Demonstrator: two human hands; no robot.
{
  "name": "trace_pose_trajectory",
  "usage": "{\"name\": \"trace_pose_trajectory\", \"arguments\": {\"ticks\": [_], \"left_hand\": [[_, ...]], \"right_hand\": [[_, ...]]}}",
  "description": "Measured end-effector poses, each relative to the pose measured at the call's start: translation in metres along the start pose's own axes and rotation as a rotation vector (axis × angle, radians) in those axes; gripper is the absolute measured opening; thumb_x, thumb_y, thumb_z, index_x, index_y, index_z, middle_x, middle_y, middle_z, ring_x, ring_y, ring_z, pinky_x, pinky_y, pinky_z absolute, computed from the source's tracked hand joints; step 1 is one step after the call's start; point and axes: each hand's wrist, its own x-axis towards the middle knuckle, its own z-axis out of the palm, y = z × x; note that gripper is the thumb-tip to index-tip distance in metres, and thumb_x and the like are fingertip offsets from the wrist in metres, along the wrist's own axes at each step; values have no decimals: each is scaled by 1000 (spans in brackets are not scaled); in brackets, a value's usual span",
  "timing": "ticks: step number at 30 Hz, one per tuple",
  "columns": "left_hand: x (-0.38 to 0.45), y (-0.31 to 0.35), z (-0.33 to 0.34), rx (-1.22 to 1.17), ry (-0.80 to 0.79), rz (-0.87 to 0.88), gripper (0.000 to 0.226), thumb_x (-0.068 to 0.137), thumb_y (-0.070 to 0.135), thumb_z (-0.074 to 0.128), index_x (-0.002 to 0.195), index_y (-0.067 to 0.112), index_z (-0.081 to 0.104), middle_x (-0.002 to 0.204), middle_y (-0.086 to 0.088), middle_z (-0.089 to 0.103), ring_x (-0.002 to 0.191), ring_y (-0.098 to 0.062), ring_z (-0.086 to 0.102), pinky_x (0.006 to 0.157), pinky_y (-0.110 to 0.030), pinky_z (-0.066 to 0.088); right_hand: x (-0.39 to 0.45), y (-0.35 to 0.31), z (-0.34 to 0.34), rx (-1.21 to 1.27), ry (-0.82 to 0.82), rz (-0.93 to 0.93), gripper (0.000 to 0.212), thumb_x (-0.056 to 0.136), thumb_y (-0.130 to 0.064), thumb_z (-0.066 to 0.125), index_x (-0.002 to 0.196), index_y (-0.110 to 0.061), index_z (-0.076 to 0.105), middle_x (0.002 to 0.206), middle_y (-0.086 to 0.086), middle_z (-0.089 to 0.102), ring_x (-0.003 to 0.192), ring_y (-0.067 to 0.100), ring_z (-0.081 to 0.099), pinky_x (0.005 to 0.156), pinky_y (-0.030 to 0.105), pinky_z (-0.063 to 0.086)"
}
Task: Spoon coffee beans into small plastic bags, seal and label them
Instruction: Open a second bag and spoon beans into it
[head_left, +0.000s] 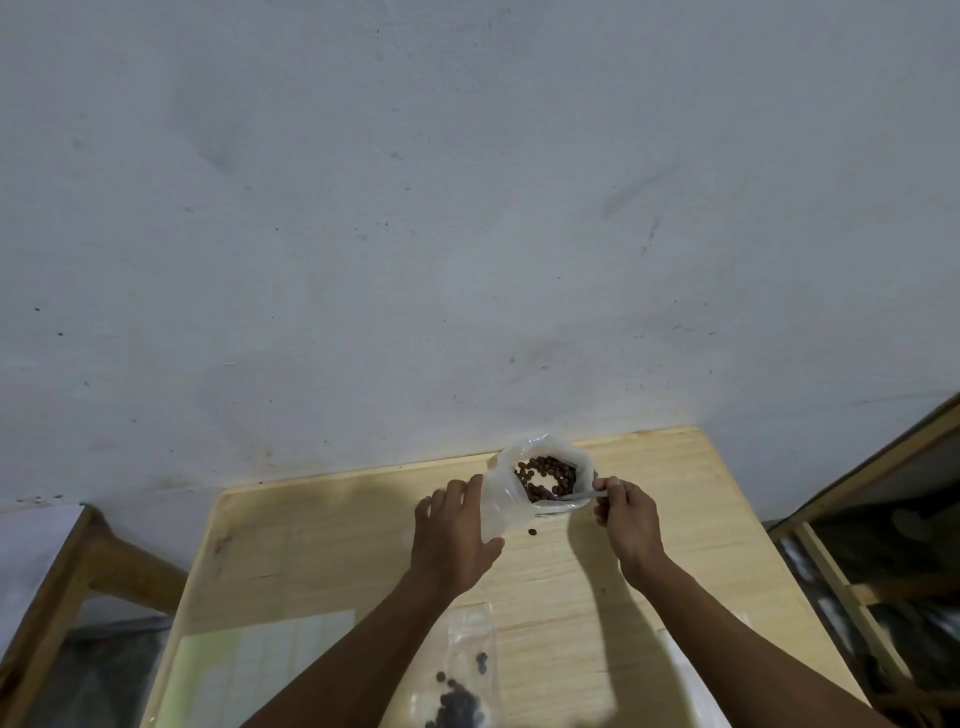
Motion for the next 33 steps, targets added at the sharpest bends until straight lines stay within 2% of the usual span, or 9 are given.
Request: {"name": "trace_pose_trajectory", "arguments": {"ticks": [5, 11, 17, 21, 26, 33], "left_hand": [[-2, -6, 0, -36, 12, 11, 86, 74, 57, 61, 147, 18, 37, 129, -1, 53, 115, -22, 54, 103, -39, 39], [-10, -15, -2, -79, 5, -21, 87, 77, 56, 60, 150, 19, 30, 136, 0, 48, 124, -21, 48, 109, -38, 33], [-11, -17, -9, -65, -11, -36, 88, 79, 56, 59, 152, 19, 26, 139, 0, 45, 124, -20, 48, 110, -36, 31], [-10, -19, -13, -52, -30, -49, 90, 80, 59, 56, 153, 20, 23, 139, 0, 43, 122, -21, 48, 107, -36, 34], [-9, -25, -17, -45, -32, -72, 88, 80, 57, 57, 153, 21, 24, 138, 0, 45, 118, -22, 50, 102, -35, 37], [-10, -27, -20, -86, 3, -90, 82, 78, 54, 59, 149, 23, 31, 127, 2, 51, 110, -20, 53, 94, -34, 41]], "right_hand": [[-1, -12, 1, 101, 76, 55, 40, 106, -19, 35, 81, -12, 65, 74, 8, 57, 65, 19, 49, 68, 36, 44], [-7, -36, -6, 203, 111, -23, 34, 105, -17, 36, 92, -4, 65, 73, 7, 54, 63, 17, 48, 64, 29, 42], [-26, -50, -1, 224, 40, -95, 34, 105, -17, 39, 85, -13, 66, 77, 2, 59, 65, 17, 48, 67, 29, 43], [-37, -45, 11, 225, -34, -123, 32, 105, -19, 41, 94, -5, 67, 75, 5, 59, 67, 16, 51, 70, 30, 46], [-46, -41, 17, 250, -147, -174, 27, 104, -17, 45, 98, -10, 70, 75, 6, 62, 71, 16, 57, 79, 36, 53], [-51, -50, 22, 237, -204, -245, 27, 103, -18, 47, 100, -12, 73, 76, 1, 65, 74, 15, 59, 80, 34, 53]]}}
